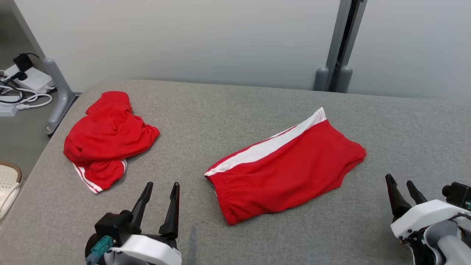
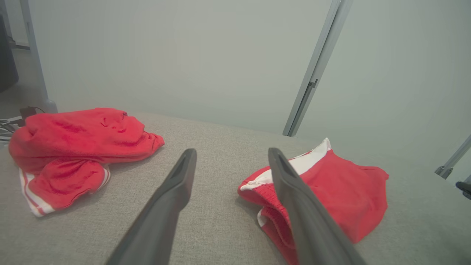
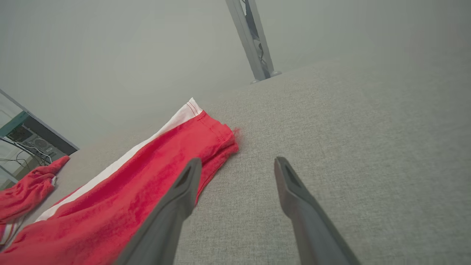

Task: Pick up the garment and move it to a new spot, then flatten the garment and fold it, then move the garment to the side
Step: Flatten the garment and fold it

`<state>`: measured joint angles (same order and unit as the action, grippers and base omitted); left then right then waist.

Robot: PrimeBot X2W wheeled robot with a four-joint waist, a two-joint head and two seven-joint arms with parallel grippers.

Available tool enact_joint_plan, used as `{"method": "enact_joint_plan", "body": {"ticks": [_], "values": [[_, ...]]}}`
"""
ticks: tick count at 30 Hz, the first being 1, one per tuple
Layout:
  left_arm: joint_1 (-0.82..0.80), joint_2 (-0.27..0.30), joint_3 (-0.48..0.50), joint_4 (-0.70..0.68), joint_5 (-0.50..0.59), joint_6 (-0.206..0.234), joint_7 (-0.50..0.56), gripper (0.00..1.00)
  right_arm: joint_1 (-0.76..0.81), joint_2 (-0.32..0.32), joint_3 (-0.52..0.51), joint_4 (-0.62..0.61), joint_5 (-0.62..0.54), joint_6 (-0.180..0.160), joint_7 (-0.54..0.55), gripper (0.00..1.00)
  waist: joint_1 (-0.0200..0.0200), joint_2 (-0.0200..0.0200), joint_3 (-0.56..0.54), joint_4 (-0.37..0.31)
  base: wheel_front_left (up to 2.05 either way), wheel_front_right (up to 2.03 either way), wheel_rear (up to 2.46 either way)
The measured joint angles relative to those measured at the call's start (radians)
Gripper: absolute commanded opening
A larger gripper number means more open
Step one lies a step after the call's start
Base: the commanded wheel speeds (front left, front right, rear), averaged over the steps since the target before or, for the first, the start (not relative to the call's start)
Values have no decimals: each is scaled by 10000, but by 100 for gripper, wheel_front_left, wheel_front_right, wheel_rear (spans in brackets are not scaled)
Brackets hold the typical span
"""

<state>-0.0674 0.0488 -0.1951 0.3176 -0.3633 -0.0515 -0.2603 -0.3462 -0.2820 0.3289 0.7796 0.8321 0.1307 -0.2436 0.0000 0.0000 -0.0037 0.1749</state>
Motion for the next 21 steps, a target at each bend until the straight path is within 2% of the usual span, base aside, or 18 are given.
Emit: {"method": "enact_joint_plan", "body": {"ticks": [12,21], "values": [[-122,-4,-456,-71,-516,52,0,100,-980,-88,10,717,3087,0,2207,100,0,0,525,919,0,0,0],[-196,-2,-596,-403,-562,255,0,100,-1632,-418,-416,1732,4305,0,3170,100,0,0,975,1843,0,0,0]]}}
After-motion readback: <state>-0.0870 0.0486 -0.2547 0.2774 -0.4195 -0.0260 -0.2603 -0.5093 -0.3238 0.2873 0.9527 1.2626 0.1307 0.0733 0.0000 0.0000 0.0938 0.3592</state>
